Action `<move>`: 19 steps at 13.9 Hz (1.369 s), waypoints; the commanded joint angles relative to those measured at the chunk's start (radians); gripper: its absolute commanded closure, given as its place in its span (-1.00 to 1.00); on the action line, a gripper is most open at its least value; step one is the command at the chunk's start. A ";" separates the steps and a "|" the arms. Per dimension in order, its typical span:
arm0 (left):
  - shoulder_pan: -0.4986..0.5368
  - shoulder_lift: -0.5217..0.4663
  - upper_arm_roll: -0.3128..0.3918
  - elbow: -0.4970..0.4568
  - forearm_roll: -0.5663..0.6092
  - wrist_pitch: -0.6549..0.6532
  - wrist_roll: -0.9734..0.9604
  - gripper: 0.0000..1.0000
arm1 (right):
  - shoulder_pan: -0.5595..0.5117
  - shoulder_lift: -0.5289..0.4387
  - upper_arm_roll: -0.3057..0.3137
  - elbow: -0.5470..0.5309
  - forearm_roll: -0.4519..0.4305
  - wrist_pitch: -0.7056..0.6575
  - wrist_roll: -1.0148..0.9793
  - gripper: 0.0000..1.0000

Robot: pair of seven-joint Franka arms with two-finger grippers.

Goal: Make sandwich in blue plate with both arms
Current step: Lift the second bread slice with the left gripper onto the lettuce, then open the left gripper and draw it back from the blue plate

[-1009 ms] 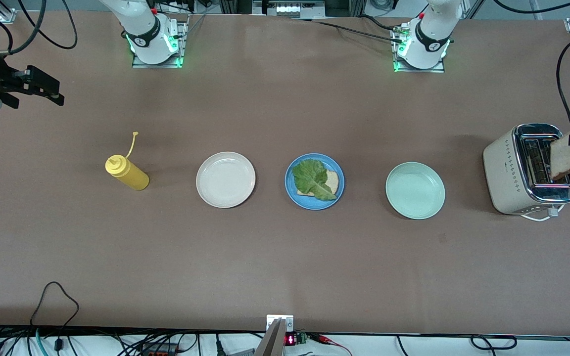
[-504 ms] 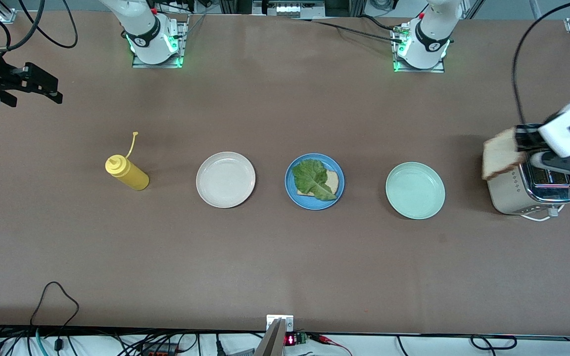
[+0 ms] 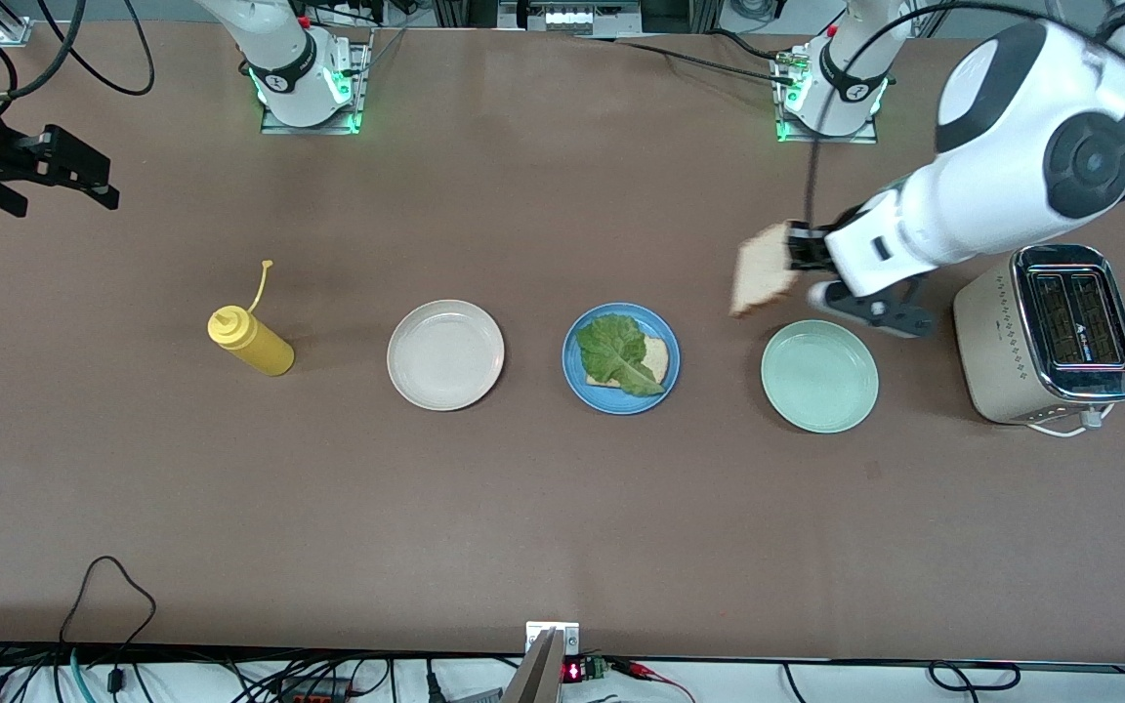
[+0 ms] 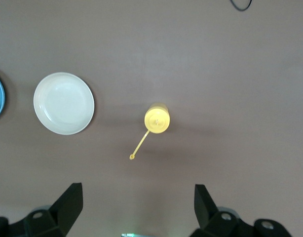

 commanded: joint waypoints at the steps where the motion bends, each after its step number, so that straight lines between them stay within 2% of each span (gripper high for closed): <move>1: -0.017 0.146 0.003 0.030 -0.171 0.064 0.039 0.99 | -0.018 0.055 0.013 0.088 -0.016 -0.007 -0.010 -1.00; 4: -0.045 0.226 0.001 0.018 -0.273 0.176 0.120 1.00 | -0.012 0.057 0.014 0.072 -0.058 0.050 0.005 -1.00; 8: -0.026 0.334 0.004 -0.017 -0.481 0.260 0.402 1.00 | -0.013 0.043 0.016 0.039 -0.063 0.059 0.007 -1.00; 12: -0.003 0.400 0.006 -0.135 -0.650 0.374 0.646 1.00 | -0.013 0.046 0.016 0.040 -0.016 0.065 0.008 -1.00; 14: -0.006 0.424 0.006 -0.178 -0.670 0.434 0.734 1.00 | -0.018 0.046 0.011 0.040 0.006 0.070 0.008 -1.00; 17: -0.005 0.536 0.007 -0.177 -0.673 0.452 0.873 1.00 | -0.018 0.048 0.011 0.039 0.006 0.068 0.007 -1.00; 19: -0.008 0.556 0.020 -0.171 -0.673 0.457 0.895 1.00 | -0.013 0.051 0.011 0.037 0.006 0.068 0.007 -1.00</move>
